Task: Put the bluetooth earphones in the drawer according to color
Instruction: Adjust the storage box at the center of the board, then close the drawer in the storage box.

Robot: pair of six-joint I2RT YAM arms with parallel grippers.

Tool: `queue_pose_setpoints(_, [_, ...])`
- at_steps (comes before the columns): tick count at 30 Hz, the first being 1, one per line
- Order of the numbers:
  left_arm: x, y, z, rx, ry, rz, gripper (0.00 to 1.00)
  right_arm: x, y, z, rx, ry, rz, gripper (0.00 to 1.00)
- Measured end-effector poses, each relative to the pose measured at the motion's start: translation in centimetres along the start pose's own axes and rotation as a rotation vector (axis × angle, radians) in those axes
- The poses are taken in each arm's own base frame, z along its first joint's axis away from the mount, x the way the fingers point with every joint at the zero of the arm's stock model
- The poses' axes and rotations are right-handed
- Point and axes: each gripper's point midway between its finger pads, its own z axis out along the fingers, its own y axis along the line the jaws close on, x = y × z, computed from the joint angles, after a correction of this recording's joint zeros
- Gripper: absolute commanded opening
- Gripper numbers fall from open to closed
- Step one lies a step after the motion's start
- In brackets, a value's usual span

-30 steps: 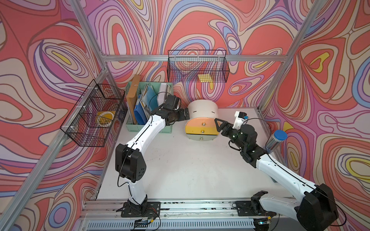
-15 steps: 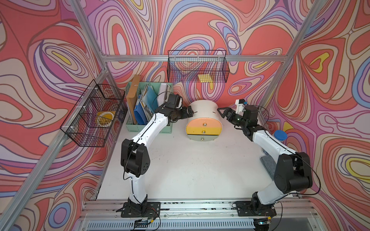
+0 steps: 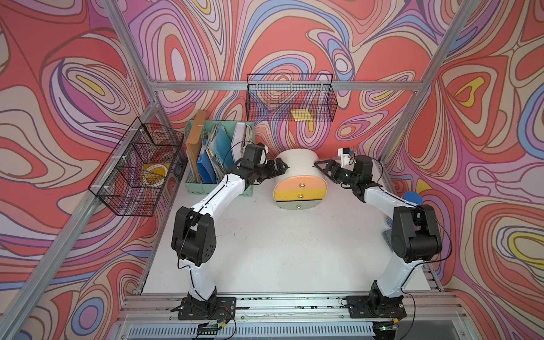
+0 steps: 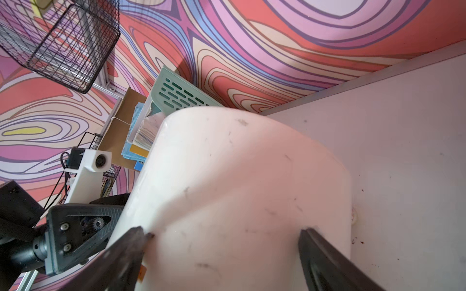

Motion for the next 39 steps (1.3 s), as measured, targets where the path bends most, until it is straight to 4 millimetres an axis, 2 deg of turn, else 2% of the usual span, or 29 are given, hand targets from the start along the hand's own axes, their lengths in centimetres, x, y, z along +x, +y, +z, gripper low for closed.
queue_pose_setpoints(7, [2.9,-0.9,-1.9,0.039,0.019,-0.015,0.94,2.5,1.4,-1.7,-0.017,0.009,0.005,0.95])
queue_pose_setpoints(16, [7.4,-1.2,-6.0,0.042,0.043,-0.007,0.97,6.4,4.1,-4.6,0.01,0.053,0.006,0.98])
queue_pose_setpoints(18, [7.7,-1.0,-6.5,0.016,0.046,0.001,0.97,6.4,4.6,-5.5,0.057,0.041,-0.009,0.98])
queue_pose_setpoints(25, [7.1,0.0,-7.7,-0.068,0.057,0.021,0.98,5.0,6.4,-10.8,0.23,-0.085,-0.112,0.97])
queue_pose_setpoints(27, [6.5,-0.2,-8.1,-0.085,0.051,0.032,0.98,5.9,6.3,-12.0,0.253,-0.094,-0.125,0.92])
queue_pose_setpoints(29, [5.1,-1.0,-8.6,-0.086,0.032,0.05,0.98,7.7,5.7,-13.0,0.267,-0.081,-0.121,0.84])
queue_pose_setpoints(31, [3.5,-2.2,-8.9,-0.078,0.001,0.072,0.98,10.3,4.6,-13.8,0.273,-0.05,-0.095,0.75])
queue_pose_setpoints(32, [2.8,-2.7,-9.0,-0.072,-0.01,0.08,0.98,11.5,4.0,-14.0,0.272,-0.036,-0.082,0.68])
queue_pose_setpoints(35, [0.8,-4.0,-8.6,-0.054,-0.038,0.1,0.98,15.3,2.5,-14.8,0.255,0.001,-0.021,0.41])
queue_pose_setpoints(39, [-0.7,-4.4,-6.7,-0.052,-0.037,0.104,0.98,18.9,0.5,-15.1,0.24,0.019,0.047,0.32])
